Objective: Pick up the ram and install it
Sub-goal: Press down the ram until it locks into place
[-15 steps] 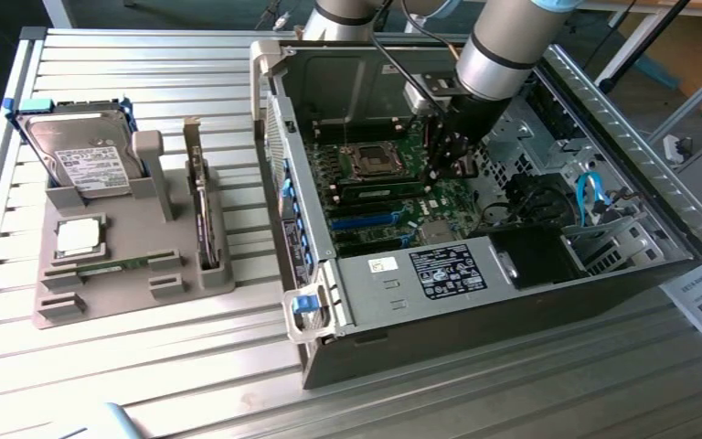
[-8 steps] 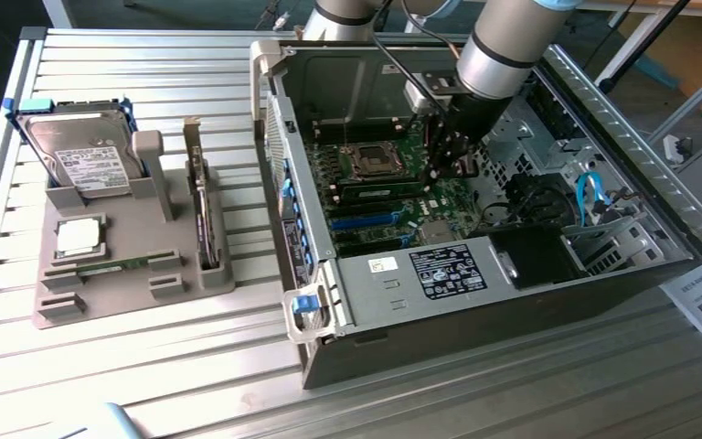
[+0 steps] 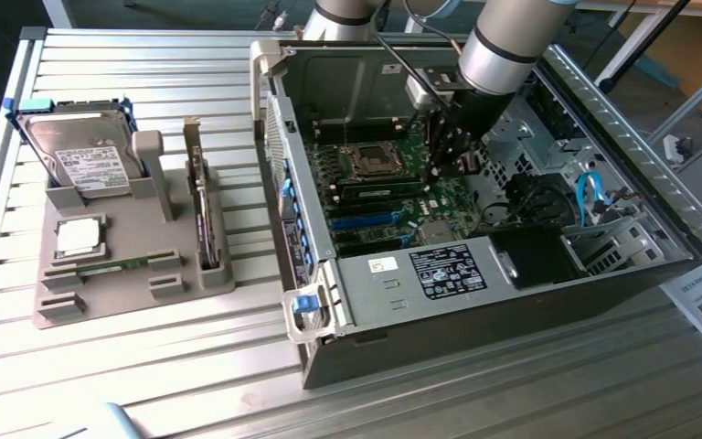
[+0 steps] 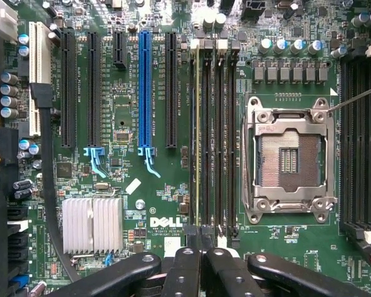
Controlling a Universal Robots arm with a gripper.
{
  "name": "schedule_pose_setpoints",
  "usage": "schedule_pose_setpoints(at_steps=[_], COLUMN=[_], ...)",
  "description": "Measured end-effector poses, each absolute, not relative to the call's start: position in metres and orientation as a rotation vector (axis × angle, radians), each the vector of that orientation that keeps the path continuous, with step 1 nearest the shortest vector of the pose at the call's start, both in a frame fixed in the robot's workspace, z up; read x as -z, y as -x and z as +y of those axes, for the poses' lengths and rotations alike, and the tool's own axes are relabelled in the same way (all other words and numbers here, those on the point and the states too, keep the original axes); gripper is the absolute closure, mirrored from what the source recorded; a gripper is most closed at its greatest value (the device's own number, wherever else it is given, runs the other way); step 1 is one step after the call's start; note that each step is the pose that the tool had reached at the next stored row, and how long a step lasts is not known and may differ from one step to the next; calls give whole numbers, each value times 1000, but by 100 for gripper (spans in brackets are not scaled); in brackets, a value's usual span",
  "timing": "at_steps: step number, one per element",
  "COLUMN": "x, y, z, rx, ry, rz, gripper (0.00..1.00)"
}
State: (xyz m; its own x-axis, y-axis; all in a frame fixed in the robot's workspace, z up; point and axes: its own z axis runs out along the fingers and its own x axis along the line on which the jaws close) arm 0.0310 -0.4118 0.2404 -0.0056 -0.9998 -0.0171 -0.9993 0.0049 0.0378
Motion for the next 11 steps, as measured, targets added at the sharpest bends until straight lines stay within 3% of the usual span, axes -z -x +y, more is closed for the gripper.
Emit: schedule_pose_setpoints(at_steps=[11], x=[-246], y=[-31], z=[-412], rx=[61], ry=[-2205], rz=[-2216], gripper=[90])
